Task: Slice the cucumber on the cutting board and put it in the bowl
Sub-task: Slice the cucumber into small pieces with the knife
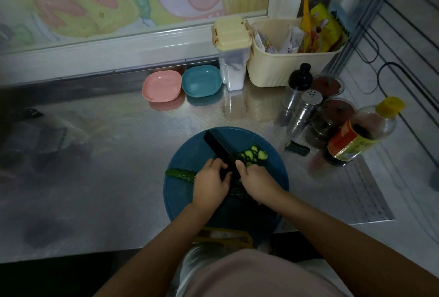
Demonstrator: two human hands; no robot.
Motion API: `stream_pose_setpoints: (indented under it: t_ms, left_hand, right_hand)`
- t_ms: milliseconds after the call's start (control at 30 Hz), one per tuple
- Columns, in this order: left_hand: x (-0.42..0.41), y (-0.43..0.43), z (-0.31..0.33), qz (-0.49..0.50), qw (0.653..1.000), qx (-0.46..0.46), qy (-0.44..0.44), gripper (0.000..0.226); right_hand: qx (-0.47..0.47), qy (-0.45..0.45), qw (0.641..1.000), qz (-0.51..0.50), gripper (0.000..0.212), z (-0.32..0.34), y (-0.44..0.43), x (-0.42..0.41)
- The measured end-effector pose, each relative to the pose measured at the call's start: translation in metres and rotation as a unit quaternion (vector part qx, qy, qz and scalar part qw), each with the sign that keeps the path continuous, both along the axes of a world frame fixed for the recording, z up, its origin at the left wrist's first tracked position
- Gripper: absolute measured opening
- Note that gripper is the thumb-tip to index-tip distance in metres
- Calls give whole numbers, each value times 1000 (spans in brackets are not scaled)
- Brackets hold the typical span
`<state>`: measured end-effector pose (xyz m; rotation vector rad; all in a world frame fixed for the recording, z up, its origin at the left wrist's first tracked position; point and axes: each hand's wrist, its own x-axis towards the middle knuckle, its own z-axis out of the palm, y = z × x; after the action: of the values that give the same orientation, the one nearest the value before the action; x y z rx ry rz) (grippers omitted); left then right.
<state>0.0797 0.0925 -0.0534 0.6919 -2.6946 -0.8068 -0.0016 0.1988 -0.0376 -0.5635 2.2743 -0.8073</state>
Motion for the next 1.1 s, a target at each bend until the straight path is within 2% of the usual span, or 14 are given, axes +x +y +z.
stream_pose_setpoints:
  t_ms: [133,467,633,1000,1100]
  left_hand:
    - [0,0,0,4,1000,-1,1,14]
    - [-2,2,1,12,1000,-13,-10,15]
    - [-3,4,2,12,1000,-11,-3,14]
    - [-2,1,-1,14,1000,2,8,12]
    - [-2,0,-2,16,1000,2,5,13]
  right_hand:
    - [-7,-11,1000,-4,69,0,7,-1]
    - [-44,-15,999,-2,61,7,26,3]
    - [-36,-9,999,6,61,6,25,2]
    - [-5,-67,998,6,58,3,11,-6]
    - [1,-50,999,15,59,4,6,-6]
